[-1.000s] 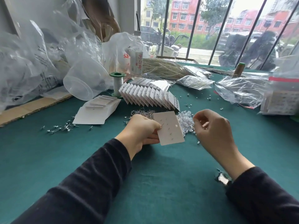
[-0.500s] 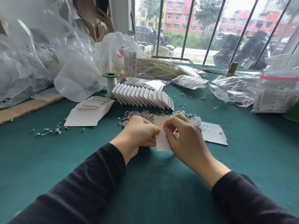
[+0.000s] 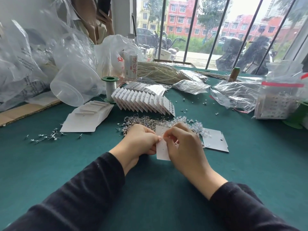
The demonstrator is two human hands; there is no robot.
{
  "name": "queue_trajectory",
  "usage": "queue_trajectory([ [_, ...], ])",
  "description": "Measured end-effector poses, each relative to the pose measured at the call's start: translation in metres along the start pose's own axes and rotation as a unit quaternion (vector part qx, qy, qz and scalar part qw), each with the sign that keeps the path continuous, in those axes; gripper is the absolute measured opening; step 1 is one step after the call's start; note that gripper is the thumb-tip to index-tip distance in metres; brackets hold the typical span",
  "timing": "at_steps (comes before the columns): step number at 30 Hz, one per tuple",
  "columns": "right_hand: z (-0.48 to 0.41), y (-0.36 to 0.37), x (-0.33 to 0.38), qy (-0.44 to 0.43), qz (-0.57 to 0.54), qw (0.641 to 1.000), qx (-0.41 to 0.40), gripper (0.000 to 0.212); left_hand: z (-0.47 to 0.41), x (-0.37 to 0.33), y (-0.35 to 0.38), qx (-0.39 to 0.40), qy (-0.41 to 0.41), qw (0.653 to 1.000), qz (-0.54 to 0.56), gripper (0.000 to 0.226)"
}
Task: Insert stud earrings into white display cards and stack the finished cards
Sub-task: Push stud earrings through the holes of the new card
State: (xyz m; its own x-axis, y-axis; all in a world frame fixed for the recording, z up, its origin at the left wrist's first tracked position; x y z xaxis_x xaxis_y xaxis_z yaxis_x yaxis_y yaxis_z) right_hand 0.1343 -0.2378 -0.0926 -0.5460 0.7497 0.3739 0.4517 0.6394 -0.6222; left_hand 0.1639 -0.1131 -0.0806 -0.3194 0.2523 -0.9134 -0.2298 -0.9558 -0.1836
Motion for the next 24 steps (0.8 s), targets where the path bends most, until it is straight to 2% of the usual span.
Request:
queue_trajectory([
  [10,0.0018,0.0006,0.0023,-0.006,0.018,1.000,0.009,0.008,0.0032,-0.0011,-0.0009,0.011,0.005,1.000,0.002,0.021],
  [15,0.0039,-0.0029,0.0020,0.003,0.010,1.000,-0.022,0.003,0.0027,-0.0035,-0.0005,0.007,0.005,1.000,-0.008,0.021],
  [24,0.0042,-0.0048,0.0051,-0.004,0.027,1.000,0.003,0.004,0.0047,-0.0034,-0.0001,0.019,0.008,1.000,-0.011,0.024],
])
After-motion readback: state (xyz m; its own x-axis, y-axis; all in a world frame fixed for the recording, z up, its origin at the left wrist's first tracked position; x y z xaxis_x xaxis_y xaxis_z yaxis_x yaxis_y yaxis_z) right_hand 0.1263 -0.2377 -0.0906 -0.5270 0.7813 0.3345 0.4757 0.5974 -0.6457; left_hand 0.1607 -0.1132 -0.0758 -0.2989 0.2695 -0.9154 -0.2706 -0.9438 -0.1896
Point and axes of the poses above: each hand's wrist, its own z-axis away from the middle knuckle, its own y-axis out of the palm, x = y × z, the point moved 1 cm from there along -z, towards the middle knuckle, and after that the axes turned 12 degrees about -y, right-handed, at the moved point
